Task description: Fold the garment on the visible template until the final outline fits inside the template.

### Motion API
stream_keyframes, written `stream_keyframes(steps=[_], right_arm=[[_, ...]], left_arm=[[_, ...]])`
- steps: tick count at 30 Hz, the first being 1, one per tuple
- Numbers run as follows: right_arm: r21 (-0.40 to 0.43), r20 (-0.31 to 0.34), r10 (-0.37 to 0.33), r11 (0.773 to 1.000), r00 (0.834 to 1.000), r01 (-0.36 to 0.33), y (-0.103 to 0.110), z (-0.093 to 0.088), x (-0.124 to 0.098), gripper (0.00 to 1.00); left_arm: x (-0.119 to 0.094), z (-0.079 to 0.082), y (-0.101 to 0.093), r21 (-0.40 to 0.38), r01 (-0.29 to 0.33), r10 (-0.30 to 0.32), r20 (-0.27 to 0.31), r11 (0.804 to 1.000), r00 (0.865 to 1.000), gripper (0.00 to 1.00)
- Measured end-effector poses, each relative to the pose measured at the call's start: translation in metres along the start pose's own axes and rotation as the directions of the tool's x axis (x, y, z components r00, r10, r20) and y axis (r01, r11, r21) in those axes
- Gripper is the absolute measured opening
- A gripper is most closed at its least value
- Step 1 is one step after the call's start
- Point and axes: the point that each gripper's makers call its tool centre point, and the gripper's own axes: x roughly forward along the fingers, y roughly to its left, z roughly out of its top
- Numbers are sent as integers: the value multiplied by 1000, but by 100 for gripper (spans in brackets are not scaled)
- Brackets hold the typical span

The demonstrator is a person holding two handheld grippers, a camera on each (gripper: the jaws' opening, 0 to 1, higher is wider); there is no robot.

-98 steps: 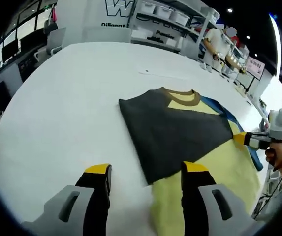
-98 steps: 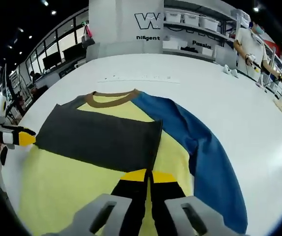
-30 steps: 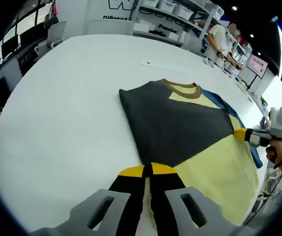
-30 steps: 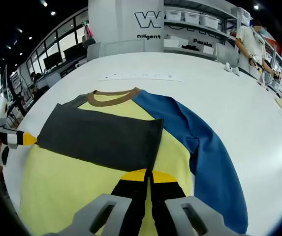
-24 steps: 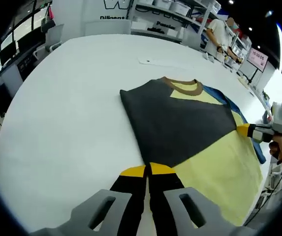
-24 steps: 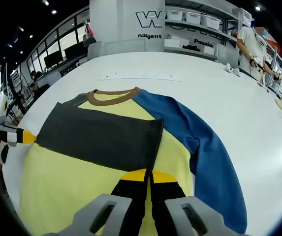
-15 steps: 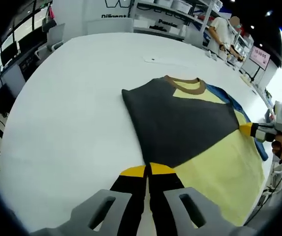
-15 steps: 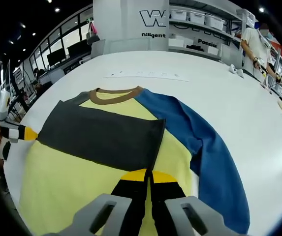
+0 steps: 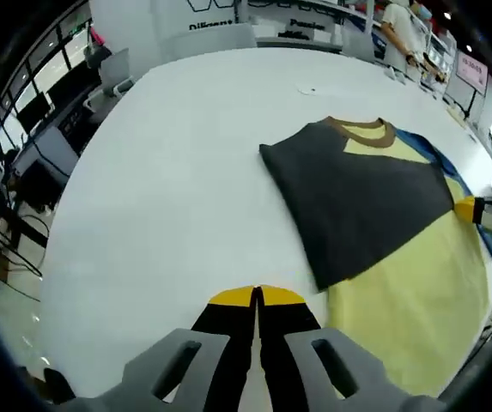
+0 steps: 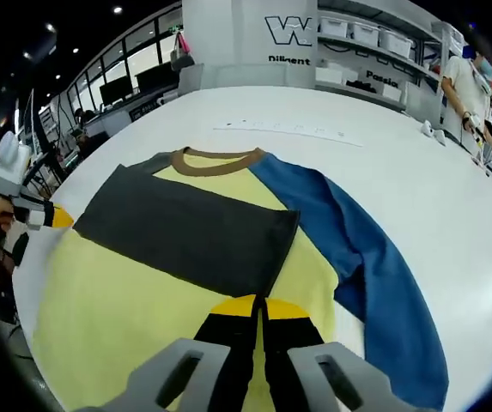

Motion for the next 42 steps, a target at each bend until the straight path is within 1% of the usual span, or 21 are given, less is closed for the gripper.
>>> stream_keyframes(steps=[1,2,3,5,8,14,18,19,21,24,27,29,30,31,32,33,34,36,39,40,42], right_arm=[[-4,2,1,1000,1000,-1,0,0,0,0],[-3,5,4,1000,1000,-4,-1,0,0,0],[5,6,9,1000,1000,-9,-2,0,0,0],[34,4,20,999,1000,-20,-3,1,1,0],[41,2,26,999,1000,-26,-2,1,1,0],[38,1,29,999,1000,-29,-2,1,1,0],[42,0,34,999,999,-34,-1,1,1,0],[43,-1,35,998,999,-35,-1,1,1,0],[47,-1,36,998,999,-36,-1,1,1,0],[48,-2,35,998,999,-35,-1,1,1,0],[49,-1,36,998,999,-36,-1,1,1,0],[55,1,38,998,999,-38,-1,1,1,0],[56,1,38,998,999,-38,-1,1,1,0],[51,0,39,998,999,-39,-1,1,1,0],[46,-1,39,998,999,-39,-1,1,1,0],[38,-3,39,999,999,-39,-1,1,1,0],[35,-4,40,999,999,-40,-1,1,1,0],[39,-5,41,998,999,-41,-1,1,1,0],[46,-2,43,998,999,-43,-1,0,1,0],[46,-1,44,998,999,-44,-1,0,1,0],[46,-2,43,998,999,-43,-1,1,1,0]], left_arm=[[-1,-1,-2,-49,28,-28,3,998,1000,1],[-3,0,2,-56,20,-19,16,998,1000,1],[-4,0,5,-38,7,-6,17,999,1000,1],[-6,1,3,-30,-2,3,25,1000,1000,2],[-8,7,-8,-32,35,-33,57,999,998,2],[-7,13,-26,1,84,-84,82,996,993,4],[-6,14,-36,-15,126,-124,90,992,988,14],[-6,16,-41,-25,150,-147,95,988,985,16],[-6,18,-46,-21,170,-167,105,985,980,20],[-4,17,-51,-8,177,-176,89,984,980,25],[0,15,-53,-3,178,-177,74,984,981,28],[2,12,-52,-3,168,-168,64,986,984,29],[4,10,-50,30,146,-148,55,989,988,29],[5,7,-48,41,133,-134,38,990,990,30],[6,7,-49,53,133,-135,41,990,990,30],[7,4,-50,47,138,-139,27,989,990,30],[7,3,-52,38,142,-143,28,989,989,30],[7,4,-53,41,144,-146,37,989,989,28],[7,4,-54,59,135,-137,26,989,990,23],[8,1,-55,67,134,-135,8,989,991,20],[9,1,-56,80,132,-133,9,988,991,18]])
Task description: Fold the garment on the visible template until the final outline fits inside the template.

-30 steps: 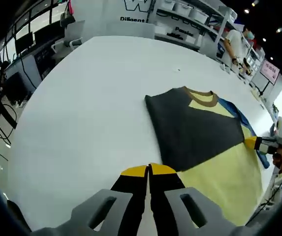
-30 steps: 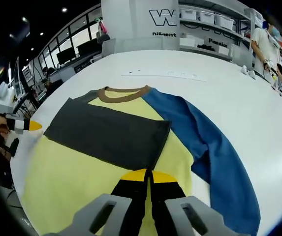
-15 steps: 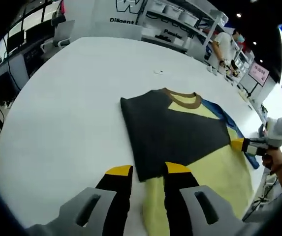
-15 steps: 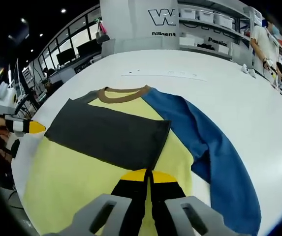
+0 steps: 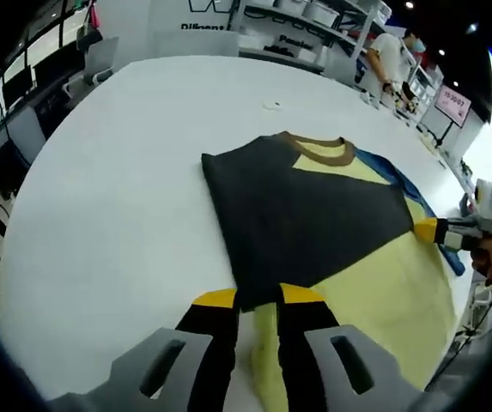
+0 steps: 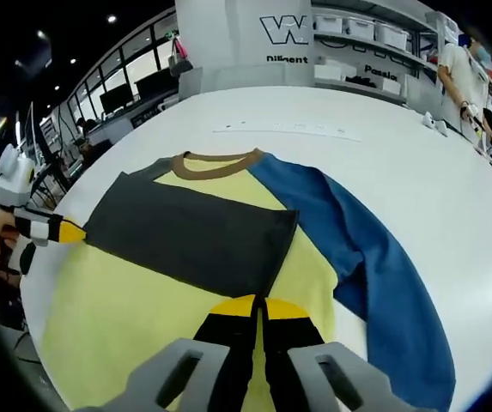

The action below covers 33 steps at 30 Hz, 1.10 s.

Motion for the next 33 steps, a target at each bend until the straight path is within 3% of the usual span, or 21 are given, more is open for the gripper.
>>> stream_keyframes(steps=[7,11,16,21,28,33], right_arm=[[-14,0,1,1000,1000,-1,0,0,0,0],[-25,0,0,1000,1000,0,1,0,0,0],[-46,-9,4,999,1000,-5,8,-1,0,0],[-37,-19,35,999,999,-36,22,-3,1,0],[-106,-23,58,993,998,-60,41,-3,3,0],[-112,-23,68,991,997,-71,51,-2,5,0]], left_arm=[[1,1,6,27,-33,33,1,999,999,10],[-1,0,9,80,-64,67,-34,995,997,8],[-3,2,16,152,-85,91,-34,985,995,7],[-6,3,31,164,-108,116,-41,981,992,7],[-14,-1,46,153,-118,122,-21,981,992,7],[-19,-3,54,148,-136,141,-25,980,990,7]])
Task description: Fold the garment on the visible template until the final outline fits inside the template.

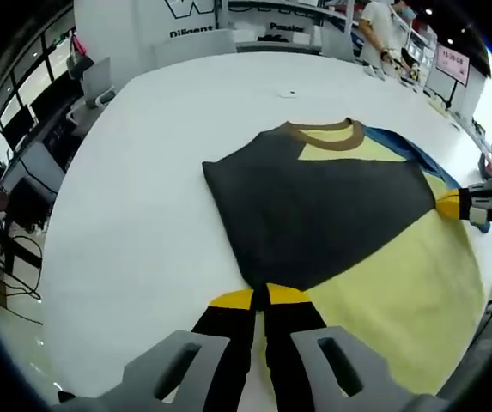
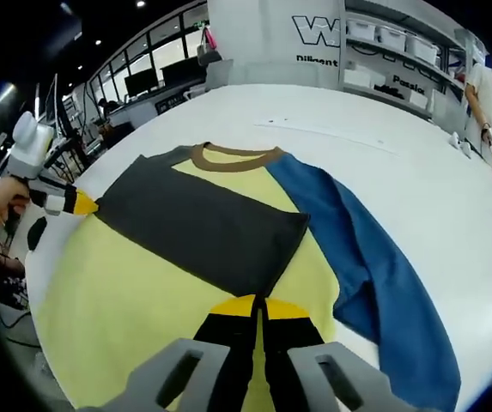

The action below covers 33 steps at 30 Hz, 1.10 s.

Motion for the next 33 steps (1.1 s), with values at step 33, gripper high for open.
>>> stream_keyframes(steps=[33], right_arm=[[-138,-7,95,986,995,-96,74,13,19,0]], left_arm=[[-17,-20,71,-61,-121,122,4,991,993,7]])
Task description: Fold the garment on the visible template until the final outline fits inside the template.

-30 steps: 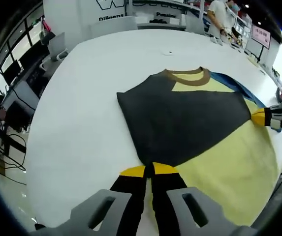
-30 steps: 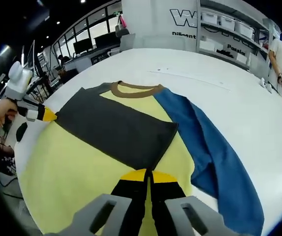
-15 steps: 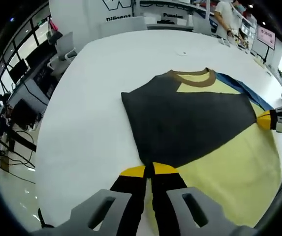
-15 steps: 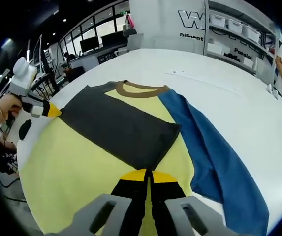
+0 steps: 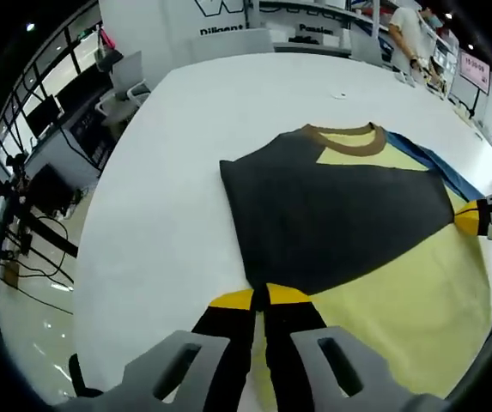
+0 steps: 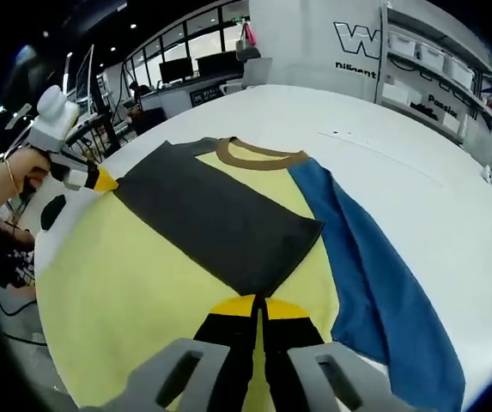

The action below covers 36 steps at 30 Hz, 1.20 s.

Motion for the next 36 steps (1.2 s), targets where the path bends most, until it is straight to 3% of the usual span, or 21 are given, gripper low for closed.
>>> stream_keyframes(steps=[13,15,16,17,18,20,21,24,27,33,36], right_arm=[[24,-3,23,999,1000,-23,0,1,0,0],[43,7,19,999,1000,-19,-3,4,-3,1],[50,25,21,999,999,-22,-3,7,-6,7],[49,78,23,998,997,-27,-4,18,-10,11],[44,84,22,999,996,-26,-5,19,-12,13],[12,90,6,1000,996,-7,-12,22,-21,17],[-7,108,-3,1000,994,3,-15,25,-24,20],[18,153,-52,999,987,50,-29,34,-38,36],[29,168,-60,998,984,56,-33,40,-46,43],[48,171,-55,998,984,47,-41,40,-60,64],[41,157,-49,998,986,44,-45,31,-64,66]], left_arm=[[-2,-3,1,-70,9,-7,23,998,1000,9],[-3,-3,2,-82,-3,5,22,997,1000,11],[-4,-3,2,-83,-7,9,24,996,1000,12],[-6,0,3,-85,-11,14,42,996,999,13],[-10,12,5,-93,-21,32,120,995,992,17],[-16,19,8,-118,-38,58,166,992,984,23],[-18,20,6,-109,-23,42,175,994,984,28],[-23,26,1,-136,8,21,212,991,977,42],[-25,25,-3,-161,28,5,197,987,980,58],[-35,30,-15,-125,62,-35,209,990,977,75],[-43,31,-24,-105,79,-56,209,991,976,78]])
